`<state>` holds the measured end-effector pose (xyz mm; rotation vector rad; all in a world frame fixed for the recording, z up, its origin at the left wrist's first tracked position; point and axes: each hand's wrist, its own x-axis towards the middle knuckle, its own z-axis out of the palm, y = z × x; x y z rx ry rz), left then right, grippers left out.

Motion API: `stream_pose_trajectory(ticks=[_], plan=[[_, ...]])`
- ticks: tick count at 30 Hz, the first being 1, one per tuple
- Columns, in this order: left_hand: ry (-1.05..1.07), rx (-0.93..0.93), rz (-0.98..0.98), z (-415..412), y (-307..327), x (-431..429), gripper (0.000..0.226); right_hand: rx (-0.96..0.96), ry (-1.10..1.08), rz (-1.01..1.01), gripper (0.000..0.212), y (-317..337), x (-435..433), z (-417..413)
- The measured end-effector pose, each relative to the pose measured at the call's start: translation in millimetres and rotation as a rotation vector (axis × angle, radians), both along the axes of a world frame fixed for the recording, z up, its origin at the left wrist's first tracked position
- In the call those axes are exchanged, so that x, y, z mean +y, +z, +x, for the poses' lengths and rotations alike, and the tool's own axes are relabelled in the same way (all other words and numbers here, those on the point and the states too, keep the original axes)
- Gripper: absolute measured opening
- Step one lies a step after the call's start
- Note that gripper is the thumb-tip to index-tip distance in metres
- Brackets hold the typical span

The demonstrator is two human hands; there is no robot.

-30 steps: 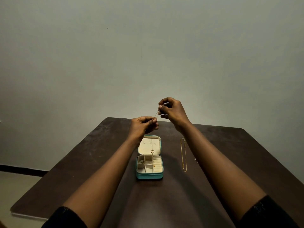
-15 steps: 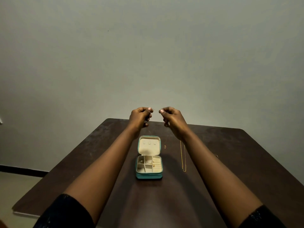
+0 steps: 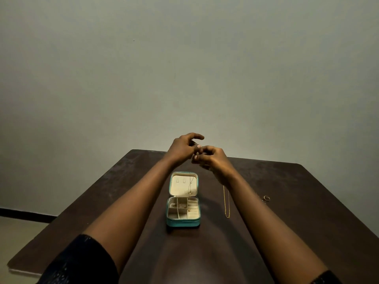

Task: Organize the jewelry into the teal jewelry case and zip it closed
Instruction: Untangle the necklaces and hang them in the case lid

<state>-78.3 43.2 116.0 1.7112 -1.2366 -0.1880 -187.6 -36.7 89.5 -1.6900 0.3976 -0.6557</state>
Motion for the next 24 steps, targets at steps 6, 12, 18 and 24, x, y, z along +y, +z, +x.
stream_pose_trajectory(ticks=[6,12,18,24], plan=[[0.0,-0.004,-0.033,6,7,4,0.035,0.074,0.008,-0.02,0.015,21,-4,1],[-0.075,0.084,0.019,12,-4,11,0.029,0.125,-0.179,-0.25,0.013,30,-9,-3],[-0.12,0.152,-0.005,2,-32,15,0.028,0.219,-0.297,-0.5,0.019,37,-22,-6],[0.119,0.228,-0.029,1,-62,3,0.032,0.222,-0.281,-0.372,0.02,46,-31,-10]])
